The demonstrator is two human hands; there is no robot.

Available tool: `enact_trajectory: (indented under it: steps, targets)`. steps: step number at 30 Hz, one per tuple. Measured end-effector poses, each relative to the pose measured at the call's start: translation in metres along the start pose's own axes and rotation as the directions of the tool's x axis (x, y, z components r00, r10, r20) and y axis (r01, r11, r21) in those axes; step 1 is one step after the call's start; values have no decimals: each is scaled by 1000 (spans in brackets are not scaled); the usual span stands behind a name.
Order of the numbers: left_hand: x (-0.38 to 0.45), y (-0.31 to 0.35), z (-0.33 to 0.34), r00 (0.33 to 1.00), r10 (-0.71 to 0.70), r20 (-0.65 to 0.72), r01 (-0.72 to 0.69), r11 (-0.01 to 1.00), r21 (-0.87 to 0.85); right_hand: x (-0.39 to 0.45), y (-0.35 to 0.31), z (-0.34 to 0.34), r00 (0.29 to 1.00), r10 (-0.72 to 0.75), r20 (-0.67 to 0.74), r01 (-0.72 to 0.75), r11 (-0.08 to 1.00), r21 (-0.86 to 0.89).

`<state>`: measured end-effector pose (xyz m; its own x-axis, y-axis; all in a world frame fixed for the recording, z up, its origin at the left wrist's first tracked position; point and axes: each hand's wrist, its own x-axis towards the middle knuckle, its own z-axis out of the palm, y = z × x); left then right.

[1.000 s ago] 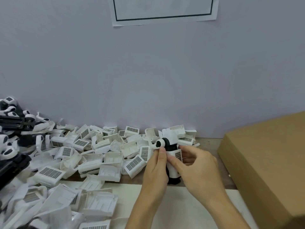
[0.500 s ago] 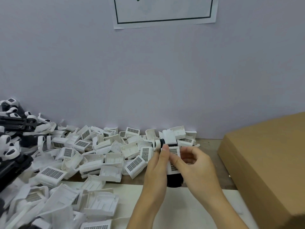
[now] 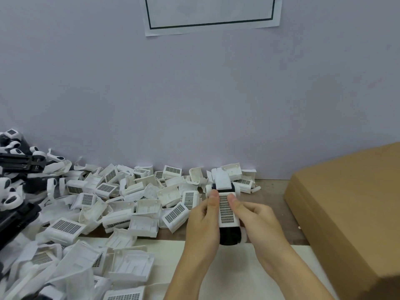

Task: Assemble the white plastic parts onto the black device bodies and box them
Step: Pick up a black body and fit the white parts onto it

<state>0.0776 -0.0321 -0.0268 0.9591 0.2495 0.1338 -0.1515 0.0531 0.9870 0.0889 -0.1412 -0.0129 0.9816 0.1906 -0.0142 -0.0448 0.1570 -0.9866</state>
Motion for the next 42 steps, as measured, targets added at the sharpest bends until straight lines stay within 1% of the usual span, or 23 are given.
enact_trajectory:
  steps: [5,9,11,12,13,15,17,20,22,23,25,27,30,33,34,35,36,37,38,39,40,41,42]
  targets:
    - [0,2,-1,999,45,15,-45,999,-2,1,3,4,996,-46,-70,47,999,11]
    - [3,-4,-1,999,-10,33,14,993,-117,1,3,7,996,-47,-74,50,998,45]
    - [4,-7,-1,997,-11,75,18,996,-89,3,4,6,994,-52,-94,57,997,51]
    - [5,-9,-1,997,-1,72,6,998,-69,3,4,5,995,-46,-87,50,997,54]
    - [5,-9,-1,999,5,50,-2,998,-63,4,5,4,997,-38,-69,41,998,39]
    - [6,-11,-3,1000,18,-6,-18,999,-43,5,8,2,997,-54,-50,51,997,-66]
    - [6,-10,-4,999,37,14,-37,999,-18,6,9,0,994,-91,-62,81,985,-152]
    - [3,-4,-4,997,37,74,-32,997,-71,7,9,0,990,-120,-79,106,982,-157]
    - [2,-2,-4,995,-13,103,26,992,-121,8,10,0,988,-122,-98,107,983,-152]
    - [1,-1,-4,991,-41,126,57,991,-124,8,11,1,987,-118,-105,101,982,-160]
    - [-1,-1,-3,988,-50,148,65,993,-99,9,12,0,988,-106,-116,85,981,-174]
    - [-2,0,-3,991,-30,129,38,997,-63,10,14,-2,988,-103,-116,80,979,-188]
    - [-2,2,-3,995,-21,96,26,998,-53,12,17,0,976,-167,-137,139,971,-194]
    - [0,0,-4,1000,-4,-15,3,996,-85,12,18,4,926,-309,-219,244,929,-277]
    - [0,1,-4,998,-6,-66,-1,994,-108,12,19,4,913,-349,-212,266,902,-341]
    - [0,2,-3,995,-26,-97,10,987,-162,11,20,3,907,-387,-169,294,866,-406]
    - [1,2,-3,995,-60,-84,37,965,-259,11,21,3,907,-410,-100,320,823,-470]
    - [2,1,-4,995,-94,-32,76,928,-364,10,23,4,909,-416,-29,340,780,-525]
    - [3,2,-4,993,-118,30,119,895,-430,10,25,5,917,-399,25,338,741,-580]
    - [2,3,-3,988,-121,93,150,880,-451,11,27,5,922,-383,49,328,711,-621]
    - [1,4,-2,983,-118,143,170,882,-440,11,29,3,928,-370,44,304,684,-663]
    - [1,4,-1,983,-110,151,164,892,-420,13,30,1,923,-384,22,291,659,-693]
    - [2,3,0,989,-96,113,134,905,-403,13,30,0,916,-401,-6,278,644,-713]
